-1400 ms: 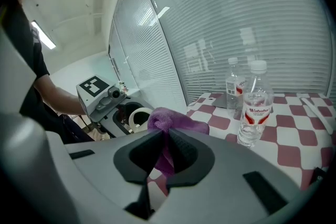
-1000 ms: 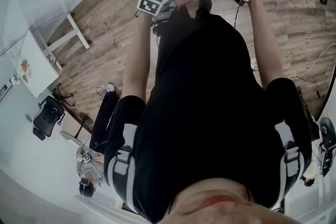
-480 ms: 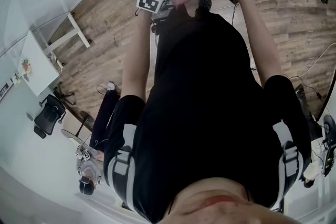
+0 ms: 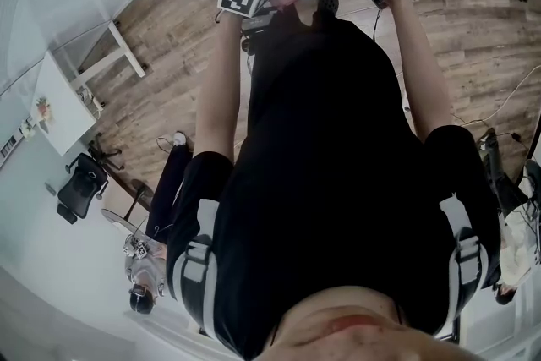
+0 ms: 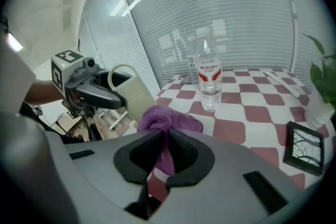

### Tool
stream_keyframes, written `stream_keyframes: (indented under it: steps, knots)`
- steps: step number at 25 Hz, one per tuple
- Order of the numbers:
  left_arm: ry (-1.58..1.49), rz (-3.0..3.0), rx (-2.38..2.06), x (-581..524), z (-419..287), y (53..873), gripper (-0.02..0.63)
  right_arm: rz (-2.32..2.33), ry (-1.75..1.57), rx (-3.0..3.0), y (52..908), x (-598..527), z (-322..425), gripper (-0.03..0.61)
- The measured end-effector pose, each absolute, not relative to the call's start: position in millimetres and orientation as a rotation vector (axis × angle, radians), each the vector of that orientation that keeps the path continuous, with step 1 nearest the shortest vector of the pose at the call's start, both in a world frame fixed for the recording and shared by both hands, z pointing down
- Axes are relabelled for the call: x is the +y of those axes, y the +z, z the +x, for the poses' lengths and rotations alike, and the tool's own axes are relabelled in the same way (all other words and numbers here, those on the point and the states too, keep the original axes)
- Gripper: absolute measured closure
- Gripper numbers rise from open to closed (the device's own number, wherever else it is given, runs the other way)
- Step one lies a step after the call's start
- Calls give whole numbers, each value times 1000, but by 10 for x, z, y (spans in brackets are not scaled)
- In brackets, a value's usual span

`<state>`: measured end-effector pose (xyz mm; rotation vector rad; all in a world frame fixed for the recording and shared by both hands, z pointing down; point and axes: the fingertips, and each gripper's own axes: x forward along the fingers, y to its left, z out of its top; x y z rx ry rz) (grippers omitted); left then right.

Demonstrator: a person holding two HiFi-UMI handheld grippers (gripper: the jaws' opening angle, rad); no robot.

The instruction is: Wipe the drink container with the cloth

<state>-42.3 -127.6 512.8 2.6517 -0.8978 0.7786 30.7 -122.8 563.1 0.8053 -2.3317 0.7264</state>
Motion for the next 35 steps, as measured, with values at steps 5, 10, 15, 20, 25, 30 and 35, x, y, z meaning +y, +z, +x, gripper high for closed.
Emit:
stream_keyframes:
  steps: [5, 10, 15, 20, 25, 30, 35]
  knots:
    - [782, 2642, -909, -1293, -373, 5153, 321, 914, 688, -2408, 5178, -1242, 564, 532]
    - [777, 2655, -911, -1335, -299, 5137, 321, 949, 639, -2450, 4853, -1187, 687, 532]
    - [777, 2669, -917, -1367, -214, 5160, 321, 961, 630, -2457, 4790, -1143, 729, 532]
    - [756, 2673, -935, -1356, -175, 5146, 321, 946, 625, -2468, 4776, -983, 709, 532]
    - [757, 2666, -913, -1336, -170, 5152, 321, 964, 660, -2468, 4792, -855, 668, 532]
    - [816, 2681, -914, -1366, -165, 5173, 319, 1002, 647, -2458, 4736, -823, 656, 532]
    - [740, 2689, -937, -1379, -223, 5044, 316, 1067, 624, -2441, 4609, -771, 643, 532]
